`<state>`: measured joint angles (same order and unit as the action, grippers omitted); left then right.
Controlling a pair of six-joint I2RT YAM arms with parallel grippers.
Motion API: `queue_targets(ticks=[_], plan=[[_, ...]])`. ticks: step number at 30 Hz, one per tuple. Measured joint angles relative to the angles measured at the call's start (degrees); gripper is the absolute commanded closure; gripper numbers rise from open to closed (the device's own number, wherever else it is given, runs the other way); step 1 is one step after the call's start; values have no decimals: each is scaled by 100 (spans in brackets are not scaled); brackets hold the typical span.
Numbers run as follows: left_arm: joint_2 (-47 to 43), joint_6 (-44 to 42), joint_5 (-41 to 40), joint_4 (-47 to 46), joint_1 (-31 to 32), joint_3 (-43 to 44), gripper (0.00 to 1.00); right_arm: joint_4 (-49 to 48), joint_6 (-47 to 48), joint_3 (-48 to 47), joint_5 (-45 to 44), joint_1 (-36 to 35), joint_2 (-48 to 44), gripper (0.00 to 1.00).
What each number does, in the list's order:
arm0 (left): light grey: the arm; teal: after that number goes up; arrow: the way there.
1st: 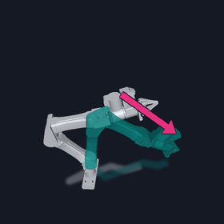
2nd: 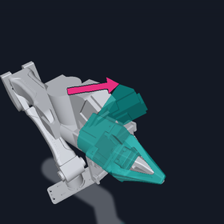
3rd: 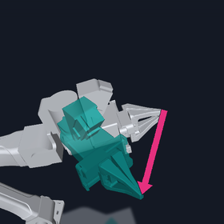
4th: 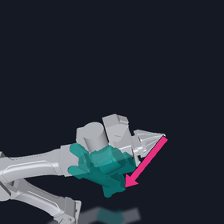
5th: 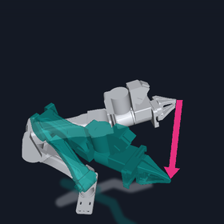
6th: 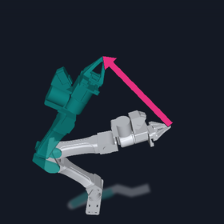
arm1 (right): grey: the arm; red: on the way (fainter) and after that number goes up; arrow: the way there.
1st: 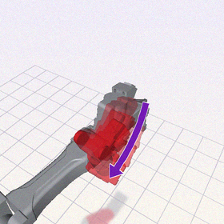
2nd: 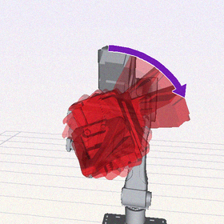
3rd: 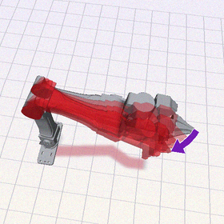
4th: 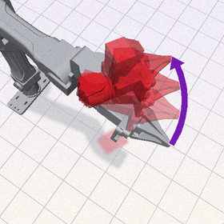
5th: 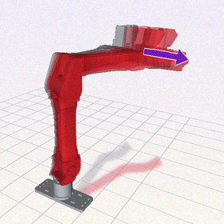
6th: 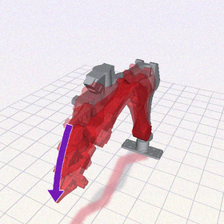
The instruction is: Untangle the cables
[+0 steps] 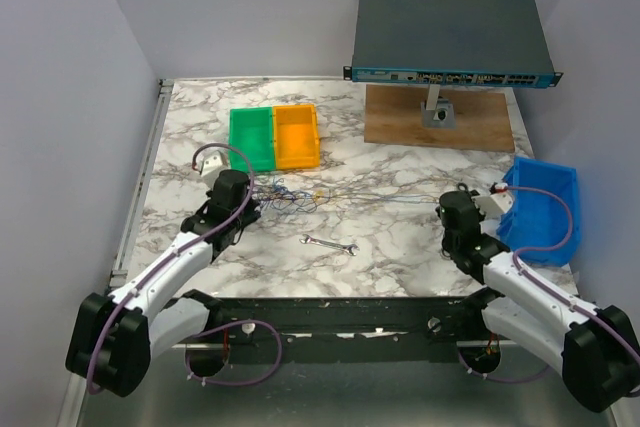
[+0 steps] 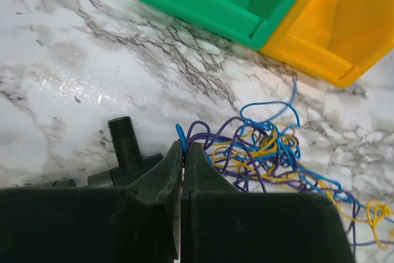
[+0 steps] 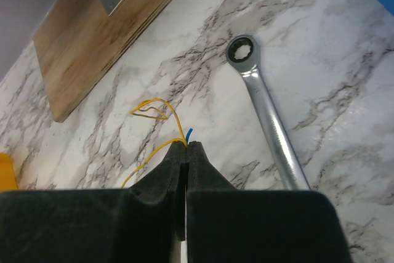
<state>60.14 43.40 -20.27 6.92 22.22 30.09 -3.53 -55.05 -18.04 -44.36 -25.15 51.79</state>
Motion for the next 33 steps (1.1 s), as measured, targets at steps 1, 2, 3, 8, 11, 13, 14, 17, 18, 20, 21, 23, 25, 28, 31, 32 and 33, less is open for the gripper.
queue_targets(ticks=[1, 2, 3, 8, 11, 13, 14, 17, 18, 20, 21, 23, 25, 28, 31, 32, 33], plan=[[-131, 127, -160, 68, 2, -15, 100, 111, -111, -2, -83, -2, -24, 99], [-245, 243, -282, 122, 2, -37, 100, 319, -299, -15, -205, -4, -63, 99], [-365, 332, -444, 166, 9, -70, 100, 551, -505, -28, -380, -2, -111, 99], [-927, 680, -1097, 326, -4, -409, 100, 1333, -1075, -33, -964, 7, -511, 99], [-1040, 695, -1207, 317, -13, -551, 100, 1156, -833, 28, -938, 9, -739, 99], [-1049, 411, -1021, 111, -15, -625, 100, 710, -382, 151, -636, 11, -796, 99], [-1040, 210, -831, -24, -17, -643, 100, 439, -57, 216, -391, 13, -796, 99], [-1005, -245, -258, -435, -26, -645, 93, -251, 728, 323, 487, 15, -737, 99], [-997, -356, -55, -553, -26, -645, 85, -459, 933, 332, 774, 15, -704, 99], [-988, -612, 289, -758, -20, -647, 62, -894, 1340, 354, 1392, 15, -640, 99], [-992, -699, 417, -855, 0, -651, 53, -1088, 1515, 367, 1711, 15, -610, 99], [-1025, -859, 623, -1054, 48, -678, 43, -1462, 1825, 389, 2352, 15, -538, 99], [-1086, -994, 804, -1231, 125, -721, 32, -1711, 2039, 391, 2859, 15, -450, 99], [-1123, -1213, 988, -1443, 382, -745, 26, -1882, 2280, 361, 3515, 13, -337, 99], [-1117, -1495, 1189, -1657, 758, -743, 26, -1910, 2422, 205, 4146, 15, -236, 99], [-1102, -1558, 1283, -1725, 828, -743, 26, -1954, 2463, 129, 4409, 15, -177, 99], [-1067, -1644, 1416, -1838, 905, -743, 26, -2039, 2492, 66, 4675, 15, -107, 99]])
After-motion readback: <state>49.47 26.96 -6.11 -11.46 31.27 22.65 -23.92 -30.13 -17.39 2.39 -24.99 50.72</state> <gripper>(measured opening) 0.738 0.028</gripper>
